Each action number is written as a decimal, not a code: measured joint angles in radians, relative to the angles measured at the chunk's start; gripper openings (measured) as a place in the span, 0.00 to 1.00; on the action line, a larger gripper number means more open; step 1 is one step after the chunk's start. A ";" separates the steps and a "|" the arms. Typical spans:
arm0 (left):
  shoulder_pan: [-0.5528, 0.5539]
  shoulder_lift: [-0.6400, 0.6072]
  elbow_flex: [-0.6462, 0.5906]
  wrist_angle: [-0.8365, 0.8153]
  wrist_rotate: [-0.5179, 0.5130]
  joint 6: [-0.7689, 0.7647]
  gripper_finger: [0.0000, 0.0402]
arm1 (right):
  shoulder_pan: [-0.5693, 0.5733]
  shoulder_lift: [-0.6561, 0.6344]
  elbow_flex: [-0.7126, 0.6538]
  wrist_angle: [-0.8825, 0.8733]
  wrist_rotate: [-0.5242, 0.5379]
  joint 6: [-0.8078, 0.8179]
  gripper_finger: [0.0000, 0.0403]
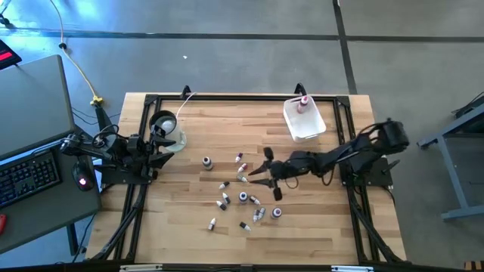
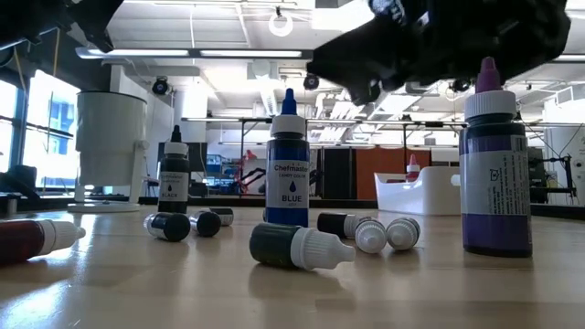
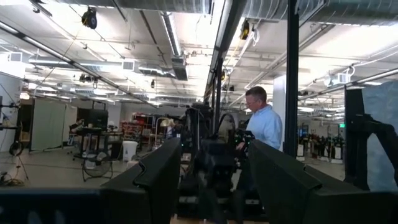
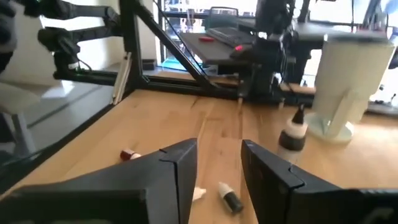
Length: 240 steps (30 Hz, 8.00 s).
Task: Pick & Place food coloring
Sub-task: Put the big blue food coloring bottle into the white bin, then put the big violet food coloring bottle into the white bin
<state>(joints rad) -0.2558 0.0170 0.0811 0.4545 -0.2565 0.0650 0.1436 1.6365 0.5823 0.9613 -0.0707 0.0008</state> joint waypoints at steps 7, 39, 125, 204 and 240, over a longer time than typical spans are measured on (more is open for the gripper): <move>0.000 0.000 0.000 0.008 0.000 0.000 0.46 | 0.000 0.110 0.070 0.046 -0.161 0.069 0.26; 0.000 0.000 0.000 0.014 0.001 -0.020 0.46 | -0.062 0.189 0.385 -0.518 -0.410 -0.036 0.34; 0.000 0.000 0.000 0.016 -0.078 -0.018 0.46 | -0.905 -0.550 -0.447 -0.266 0.440 0.039 0.13; 0.000 0.000 0.000 0.014 -0.069 -0.024 0.46 | 0.297 -0.286 -0.007 -0.495 0.010 0.068 0.26; 0.000 0.000 0.000 0.015 -0.070 -0.045 0.46 | 0.374 -0.103 -0.007 -0.488 0.186 0.024 0.19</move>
<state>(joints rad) -0.2558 0.0170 0.0811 0.4694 -0.3264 0.0200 0.5171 1.5338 0.5751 0.4738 0.1150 0.0247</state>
